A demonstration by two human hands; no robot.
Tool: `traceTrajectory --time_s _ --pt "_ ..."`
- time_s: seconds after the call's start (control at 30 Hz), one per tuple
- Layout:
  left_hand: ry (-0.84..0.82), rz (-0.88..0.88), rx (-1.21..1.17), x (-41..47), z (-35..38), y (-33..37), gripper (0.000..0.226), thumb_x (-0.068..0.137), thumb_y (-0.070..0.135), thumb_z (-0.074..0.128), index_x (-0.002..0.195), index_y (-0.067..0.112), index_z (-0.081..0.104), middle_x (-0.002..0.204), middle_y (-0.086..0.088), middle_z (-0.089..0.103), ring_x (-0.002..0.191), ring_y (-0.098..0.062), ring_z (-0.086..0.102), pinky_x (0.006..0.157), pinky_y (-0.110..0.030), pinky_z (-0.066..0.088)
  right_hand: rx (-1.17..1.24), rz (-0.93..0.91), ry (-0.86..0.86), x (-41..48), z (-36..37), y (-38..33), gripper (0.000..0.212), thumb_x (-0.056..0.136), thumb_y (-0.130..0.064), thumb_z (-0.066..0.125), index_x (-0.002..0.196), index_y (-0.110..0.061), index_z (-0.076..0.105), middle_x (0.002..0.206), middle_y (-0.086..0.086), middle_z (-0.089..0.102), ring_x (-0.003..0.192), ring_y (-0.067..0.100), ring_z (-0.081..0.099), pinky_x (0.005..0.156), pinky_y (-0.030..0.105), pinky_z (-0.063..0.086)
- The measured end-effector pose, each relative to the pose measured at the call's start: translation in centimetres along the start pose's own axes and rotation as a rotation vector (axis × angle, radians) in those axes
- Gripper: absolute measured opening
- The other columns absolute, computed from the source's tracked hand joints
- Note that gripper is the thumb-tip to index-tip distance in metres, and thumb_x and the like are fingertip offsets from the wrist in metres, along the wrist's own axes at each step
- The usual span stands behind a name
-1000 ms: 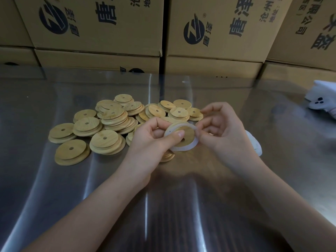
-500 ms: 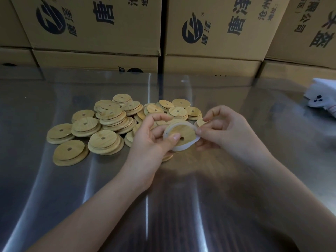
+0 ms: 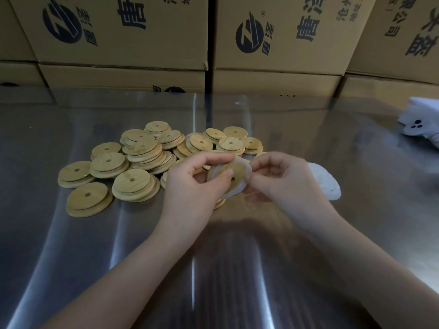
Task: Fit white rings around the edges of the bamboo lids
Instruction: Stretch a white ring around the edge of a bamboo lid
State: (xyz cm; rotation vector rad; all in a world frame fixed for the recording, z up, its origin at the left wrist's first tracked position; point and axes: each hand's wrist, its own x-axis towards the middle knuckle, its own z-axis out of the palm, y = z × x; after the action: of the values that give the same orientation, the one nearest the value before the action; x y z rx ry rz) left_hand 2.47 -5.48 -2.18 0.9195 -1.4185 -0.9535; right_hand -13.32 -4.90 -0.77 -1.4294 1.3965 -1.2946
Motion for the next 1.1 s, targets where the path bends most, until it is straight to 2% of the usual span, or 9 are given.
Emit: traceTrajectory --time_s 0.17,0.3,0.37,0.5,0.6,0.77,0.9,1.0,1.1 --pt "-0.056 0.033 0.069 0.1 -0.2 0.0 0.034 0.082 -0.002 0.069 0.094 0.03 0.067 0.093 0.013 0.067 0.088 -0.012 0.069 0.073 -0.03 0.06 0.059 -0.005 0.04 -0.1 0.1 0.2 0.02 0.084 -0.007 0.072 0.065 -0.014 0.073 0.072 0.008 0.072 0.07 0.021 0.072 0.058 0.027 0.058" --pt "-0.1 0.021 0.141 0.3 -0.3 -0.3 0.047 0.083 0.004 0.069 0.115 0.038 0.065 0.103 0.0 0.06 0.092 -0.017 0.065 0.075 -0.027 0.055 -0.096 -0.145 0.113 -0.4 0.7 0.7 0.022 0.084 -0.008 0.071 0.067 -0.023 0.072 0.068 -0.003 0.072 0.066 0.018 0.071 0.068 0.039 0.061" --pt "-0.091 0.026 0.146 0.4 -0.5 -0.3 0.038 0.083 0.011 0.073 0.112 0.034 0.068 0.105 0.003 0.066 0.096 -0.01 0.066 0.084 -0.028 0.056 -0.117 -0.193 0.113 -0.5 0.7 0.7 0.022 0.085 -0.01 0.071 0.071 -0.026 0.074 0.072 -0.005 0.073 0.072 0.018 0.072 0.073 0.044 0.061" --pt "-0.092 0.03 0.072 0.4 -0.4 -0.2 0.032 0.084 0.007 0.072 0.104 0.032 0.07 0.098 0.012 0.074 0.095 -0.003 0.069 0.082 -0.02 0.055 -0.145 -0.22 0.115 -0.3 0.6 0.7 0.019 0.086 -0.012 0.07 0.075 -0.027 0.074 0.074 -0.007 0.073 0.073 0.015 0.072 0.075 0.045 0.06" --pt "-0.075 0.044 0.077 0.3 -0.1 -0.3 0.037 0.084 0.004 0.072 0.103 0.035 0.068 0.1 0.01 0.074 0.098 -0.004 0.068 0.087 -0.025 0.056 -0.158 -0.191 0.127 -0.1 0.4 0.6 0.02 0.084 -0.01 0.071 0.069 -0.024 0.072 0.07 -0.005 0.073 0.067 0.017 0.072 0.073 0.045 0.06" --pt "-0.052 0.087 0.053 0.3 0.0 0.1 0.043 0.085 -0.003 0.069 0.105 0.034 0.068 0.103 0.011 0.073 0.1 -0.002 0.068 0.089 -0.022 0.055 -0.075 -0.13 0.064 0.3 -0.2 0.0 0.021 0.085 -0.006 0.069 0.068 -0.019 0.073 0.069 0.005 0.073 0.064 0.021 0.072 0.064 0.032 0.062" --pt "-0.057 0.116 0.061 0.1 0.0 0.4 0.044 0.085 -0.006 0.066 0.103 0.033 0.069 0.101 0.017 0.073 0.1 0.001 0.067 0.088 -0.017 0.053 -0.003 -0.044 -0.031 0.5 -0.7 -0.3 0.018 0.087 -0.005 0.068 0.072 -0.013 0.073 0.069 0.009 0.073 0.067 0.022 0.073 0.063 0.028 0.061" --pt "-0.062 0.117 0.077 -0.1 0.1 0.5 0.043 0.086 -0.006 0.065 0.1 0.035 0.07 0.102 0.025 0.07 0.098 0.006 0.065 0.085 -0.012 0.051 -0.034 -0.02 -0.086 0.8 -1.2 -0.5 0.015 0.087 -0.006 0.068 0.073 -0.011 0.073 0.068 0.011 0.073 0.067 0.022 0.073 0.063 0.028 0.061" --pt "-0.042 0.087 0.046 -0.1 0.2 0.2 0.042 0.087 -0.006 0.064 0.098 0.034 0.071 0.101 0.022 0.072 0.1 0.004 0.066 0.089 -0.017 0.052 -0.106 -0.066 -0.111 0.8 -1.3 -0.4 0.016 0.087 -0.006 0.067 0.073 -0.012 0.071 0.068 0.01 0.073 0.066 0.022 0.073 0.061 0.026 0.059"
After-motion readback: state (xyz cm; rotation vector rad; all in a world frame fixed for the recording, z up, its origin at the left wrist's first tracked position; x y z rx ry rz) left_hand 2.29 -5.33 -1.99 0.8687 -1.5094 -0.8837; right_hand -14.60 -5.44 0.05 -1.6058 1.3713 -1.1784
